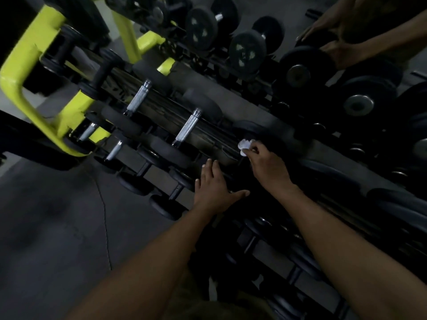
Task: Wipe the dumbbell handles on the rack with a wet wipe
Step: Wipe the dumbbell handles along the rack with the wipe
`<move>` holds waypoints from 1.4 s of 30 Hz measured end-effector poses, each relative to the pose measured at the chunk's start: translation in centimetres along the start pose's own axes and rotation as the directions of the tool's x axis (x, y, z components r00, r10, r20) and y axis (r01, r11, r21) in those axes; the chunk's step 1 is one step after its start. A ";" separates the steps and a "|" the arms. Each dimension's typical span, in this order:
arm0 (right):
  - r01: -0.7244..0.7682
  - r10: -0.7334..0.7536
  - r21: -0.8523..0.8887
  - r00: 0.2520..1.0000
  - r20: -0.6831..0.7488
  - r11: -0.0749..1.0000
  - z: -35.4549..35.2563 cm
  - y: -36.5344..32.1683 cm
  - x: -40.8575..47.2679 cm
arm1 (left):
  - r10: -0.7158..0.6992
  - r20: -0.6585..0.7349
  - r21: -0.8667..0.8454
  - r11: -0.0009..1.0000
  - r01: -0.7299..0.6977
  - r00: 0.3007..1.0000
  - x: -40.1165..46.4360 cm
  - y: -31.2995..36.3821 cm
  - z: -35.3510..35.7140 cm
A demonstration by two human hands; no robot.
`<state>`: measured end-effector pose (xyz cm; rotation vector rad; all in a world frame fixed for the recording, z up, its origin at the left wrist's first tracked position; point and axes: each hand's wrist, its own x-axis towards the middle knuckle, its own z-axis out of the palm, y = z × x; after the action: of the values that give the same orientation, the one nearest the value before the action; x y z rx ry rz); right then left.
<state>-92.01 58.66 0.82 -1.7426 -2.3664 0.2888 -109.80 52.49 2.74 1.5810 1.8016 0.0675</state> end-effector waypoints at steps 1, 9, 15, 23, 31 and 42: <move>-0.033 0.033 0.019 0.999 -0.018 0.999 0.2 -0.1 -0.2 | -0.007 0.003 0.005 1.000 0.007 1.000 0.1 0.0 0.0; 0.254 -0.292 0.254 0.948 0.125 0.933 1.3 0.2 -0.8 | -0.050 0.039 -0.005 0.999 0.050 0.998 0.2 0.3 -0.1; -0.011 0.024 0.280 0.999 -0.041 0.960 1.7 1.0 -0.6 | -0.056 0.042 0.003 0.998 0.056 0.998 0.2 0.7 -0.1; -0.375 0.536 0.628 0.840 -0.080 0.682 1.9 -1.3 -0.5 | -0.074 0.025 0.038 0.997 0.073 0.997 0.4 0.6 0.1; -0.560 0.810 0.812 0.546 0.213 0.164 2.3 -2.9 0.7 | -0.044 0.028 0.038 0.998 0.043 0.999 0.3 0.5 0.1; -0.536 0.651 0.726 0.372 0.661 -0.431 2.3 -2.5 1.3 | -0.020 0.024 0.012 1.000 0.019 1.000 0.3 0.0 0.2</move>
<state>-95.32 59.06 -0.68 -1.7727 -0.0757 1.4756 -109.67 52.71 2.51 1.5655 1.8016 0.0289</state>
